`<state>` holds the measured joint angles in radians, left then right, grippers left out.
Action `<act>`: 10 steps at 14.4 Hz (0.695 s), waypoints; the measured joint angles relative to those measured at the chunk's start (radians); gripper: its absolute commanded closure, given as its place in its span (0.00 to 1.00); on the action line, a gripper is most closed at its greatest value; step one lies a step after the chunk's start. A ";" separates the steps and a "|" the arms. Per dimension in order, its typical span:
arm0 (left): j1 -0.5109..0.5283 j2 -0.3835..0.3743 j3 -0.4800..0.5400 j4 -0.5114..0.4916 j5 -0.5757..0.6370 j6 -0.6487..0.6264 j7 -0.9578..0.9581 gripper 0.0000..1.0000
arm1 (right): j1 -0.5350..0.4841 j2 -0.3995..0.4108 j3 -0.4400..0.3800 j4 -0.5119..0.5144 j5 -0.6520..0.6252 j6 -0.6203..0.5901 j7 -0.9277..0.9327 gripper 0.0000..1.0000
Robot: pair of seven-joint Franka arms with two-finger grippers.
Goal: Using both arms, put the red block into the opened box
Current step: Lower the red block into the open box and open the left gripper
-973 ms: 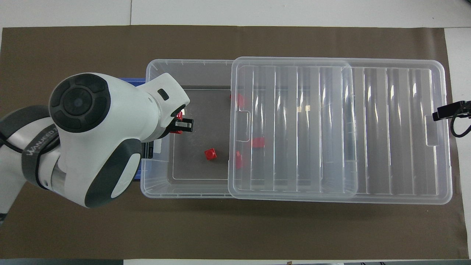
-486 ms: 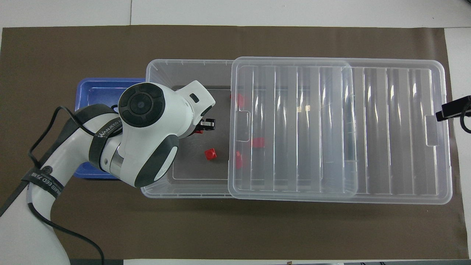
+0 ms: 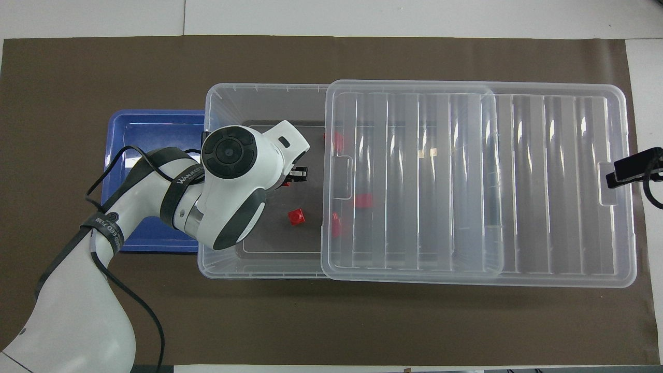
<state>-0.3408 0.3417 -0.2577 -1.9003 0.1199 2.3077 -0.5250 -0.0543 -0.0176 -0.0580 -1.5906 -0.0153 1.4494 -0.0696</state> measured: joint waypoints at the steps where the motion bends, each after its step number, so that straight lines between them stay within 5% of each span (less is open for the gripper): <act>1: 0.000 0.013 0.002 0.000 0.004 0.010 -0.005 1.00 | -0.002 -0.003 0.000 -0.011 -0.006 0.018 0.000 0.00; 9: 0.007 0.019 0.018 0.001 0.065 0.075 -0.010 1.00 | -0.004 -0.004 0.017 -0.019 -0.008 0.037 0.000 0.00; 10: 0.007 0.019 0.018 0.001 0.066 0.079 -0.010 0.52 | -0.004 -0.004 0.017 -0.019 -0.008 0.037 0.000 0.00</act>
<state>-0.3340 0.3611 -0.2393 -1.8992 0.1854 2.3866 -0.5352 -0.0579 -0.0220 -0.0415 -1.6100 -0.0231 1.4865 -0.0693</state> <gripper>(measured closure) 0.656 0.000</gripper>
